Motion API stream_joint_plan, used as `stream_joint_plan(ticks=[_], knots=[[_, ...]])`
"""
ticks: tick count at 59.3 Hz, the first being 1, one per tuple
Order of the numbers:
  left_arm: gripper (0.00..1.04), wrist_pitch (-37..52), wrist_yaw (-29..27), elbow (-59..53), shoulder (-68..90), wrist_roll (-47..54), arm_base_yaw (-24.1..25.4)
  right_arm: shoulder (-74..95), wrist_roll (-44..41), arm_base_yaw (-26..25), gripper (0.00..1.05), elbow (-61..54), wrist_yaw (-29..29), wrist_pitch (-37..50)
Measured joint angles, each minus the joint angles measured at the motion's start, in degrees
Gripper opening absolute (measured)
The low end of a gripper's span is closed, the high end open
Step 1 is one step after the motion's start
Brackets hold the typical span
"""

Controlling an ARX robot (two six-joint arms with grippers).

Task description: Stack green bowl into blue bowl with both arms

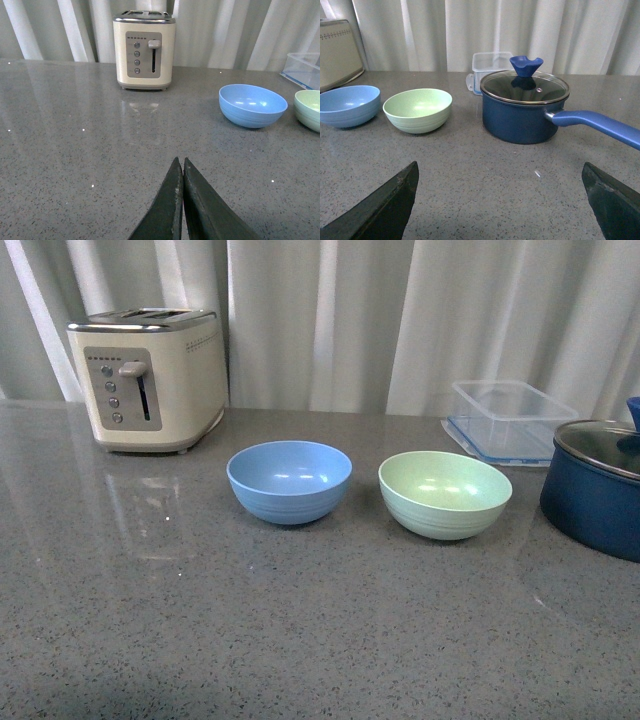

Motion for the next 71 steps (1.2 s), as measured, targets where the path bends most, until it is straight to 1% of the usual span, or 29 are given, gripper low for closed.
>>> stream_joint_plan(ticks=[18, 23, 25, 37, 41, 42, 47, 48, 50, 52, 54, 55, 58, 60, 62, 63, 64, 66, 69, 71], knots=[[0.04, -4.9, 0.0, 0.0, -4.9, 0.0, 0.0, 0.0, 0.0, 0.0, 0.95, 0.0, 0.0, 0.0], [0.04, -13.4, 0.0, 0.0, -11.4, 0.0, 0.0, 0.0, 0.0, 0.0, 0.95, 0.0, 0.0, 0.0], [0.04, -14.5, 0.0, 0.0, -12.7, 0.0, 0.0, 0.0, 0.0, 0.0, 0.95, 0.0, 0.0, 0.0], [0.05, -14.9, 0.0, 0.0, -14.6, 0.0, 0.0, 0.0, 0.0, 0.0, 0.95, 0.0, 0.0, 0.0], [0.15, -14.9, 0.0, 0.0, -14.6, 0.0, 0.0, 0.0, 0.0, 0.0, 0.95, 0.0, 0.0, 0.0], [0.2, -14.9, 0.0, 0.0, -14.6, 0.0, 0.0, 0.0, 0.0, 0.0, 0.95, 0.0, 0.0, 0.0], [0.35, -14.9, 0.0, 0.0, -14.6, 0.0, 0.0, 0.2, 0.2, 0.0, 0.95, 0.0, -0.2, -0.2], [0.36, -14.9, 0.0, 0.0, -14.6, 0.0, 0.0, 0.4, 0.4, -0.1, 0.95, 0.2, -0.5, -0.9], [0.44, -14.9, -0.1, 0.0, -14.6, 0.0, 0.0, 2.3, 1.7, -0.9, 0.95, 2.1, -2.8, -5.3], [0.49, -14.9, -0.1, 0.0, -14.6, 0.0, 0.0, 4.9, 2.6, -1.3, 0.95, 3.7, -4.0, -7.8], [0.54, -14.9, 0.0, 0.0, -14.6, 0.0, 0.0, 7.6, 3.1, -1.5, 0.95, 5.3, -4.7, -8.3], [0.59, -14.9, 0.0, 0.0, -14.6, 0.0, 0.0, 10.4, 3.4, -1.5, 0.95, 7.1, -5.3, -7.7], [0.7, -14.9, 0.0, 0.0, -14.6, 0.0, 0.0, 16.5, 3.5, -0.6, 0.95, 11.9, -5.1, -6.0], [0.79, -14.9, 0.0, 0.0, -14.5, 0.0, 0.0, 22.0, 3.9, 0.7, 0.95, 16.6, -5.7, -4.8], [0.88, -14.9, 0.0, 0.0, -14.6, 0.0, 0.0, 27.8, 4.9, 2.3, 0.95, 21.8, -6.1, -5.4], [0.92, -14.9, 0.0, 0.0, -14.6, 0.0, 0.0, 30.3, 5.9, 2.7, 0.95, 23.8, -7.1, -5.6], [0.97, -14.9, 0.0, 0.0, -14.6, 0.0, 0.0, 34.4, 7.5, 3.2, 0.95, 27.1, -9.4, -6.1], [1.0, -14.9, 0.0, 0.0, -14.6, 0.0, 0.0, 38.6, 9.3, 3.7, 0.95, 30.3, -10.8, -7.3], [0.98, -14.9, 0.0, 0.0, -14.6, 0.0, 0.0, 45.8, 12.5, 4.5, 0.95, 35.7, -12.5, -9.4], [0.97, -14.9, 0.0, 0.0, -14.6, 0.0, 0.0, 50.1, 14.7, 5.0, 0.95, 38.9, -12.4, -10.7]])
